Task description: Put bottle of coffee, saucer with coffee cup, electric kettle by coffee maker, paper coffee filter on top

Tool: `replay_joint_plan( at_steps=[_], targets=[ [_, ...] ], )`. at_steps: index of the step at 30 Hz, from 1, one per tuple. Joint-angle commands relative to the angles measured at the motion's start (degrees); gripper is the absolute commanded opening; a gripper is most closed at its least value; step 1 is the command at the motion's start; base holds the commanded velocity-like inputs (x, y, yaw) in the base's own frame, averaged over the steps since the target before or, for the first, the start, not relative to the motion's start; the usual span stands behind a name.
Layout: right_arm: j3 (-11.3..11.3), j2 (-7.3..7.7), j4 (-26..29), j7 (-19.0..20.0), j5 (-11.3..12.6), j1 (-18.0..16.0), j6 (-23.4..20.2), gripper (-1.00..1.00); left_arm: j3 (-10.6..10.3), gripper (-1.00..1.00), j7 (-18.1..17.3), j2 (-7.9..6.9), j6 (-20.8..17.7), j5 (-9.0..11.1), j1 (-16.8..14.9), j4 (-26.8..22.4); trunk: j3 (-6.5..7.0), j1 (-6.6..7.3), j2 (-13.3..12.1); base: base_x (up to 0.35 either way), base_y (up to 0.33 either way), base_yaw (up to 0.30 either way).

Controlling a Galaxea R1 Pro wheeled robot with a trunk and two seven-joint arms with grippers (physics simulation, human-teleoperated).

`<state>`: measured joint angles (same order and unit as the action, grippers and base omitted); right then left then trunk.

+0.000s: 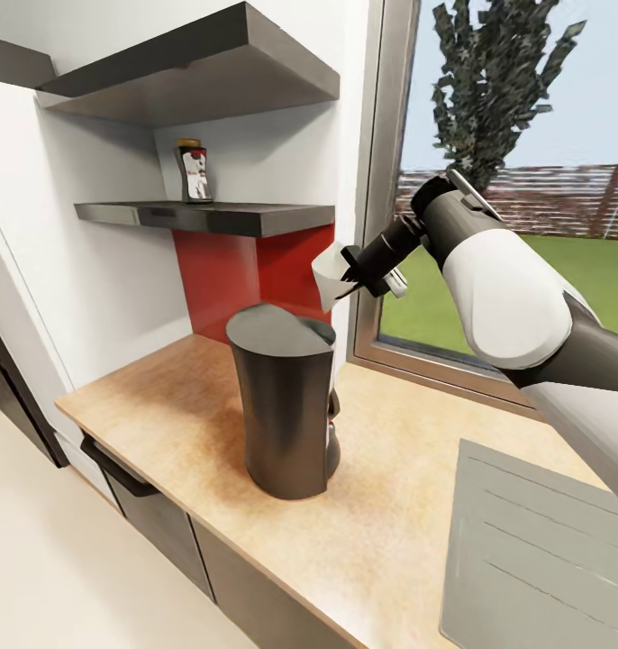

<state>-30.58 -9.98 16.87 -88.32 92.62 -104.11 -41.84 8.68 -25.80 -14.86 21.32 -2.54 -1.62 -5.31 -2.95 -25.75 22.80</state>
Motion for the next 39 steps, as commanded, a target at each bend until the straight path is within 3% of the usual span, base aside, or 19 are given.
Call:
replay_joint_plan(
  at_steps=[1,39],
  targets=[
    [0.0,-0.02,0.1,-0.5,0.4,0.0,-0.2,-1.0,0.5,1.0,-0.3,0.0,0.1,-0.3,0.0,0.0,-0.14,-0.04,0.1,0.003,0.003,0.0],
    [0.1,-0.02,-0.1,-0.6,0.2,1.3,-0.3,-1.0,0.5,1.0,-0.3,0.01,0.0,-0.3,0.0,0.1,-0.14,-0.04,0.1,0.04,0.015,0.0]
  ],
)
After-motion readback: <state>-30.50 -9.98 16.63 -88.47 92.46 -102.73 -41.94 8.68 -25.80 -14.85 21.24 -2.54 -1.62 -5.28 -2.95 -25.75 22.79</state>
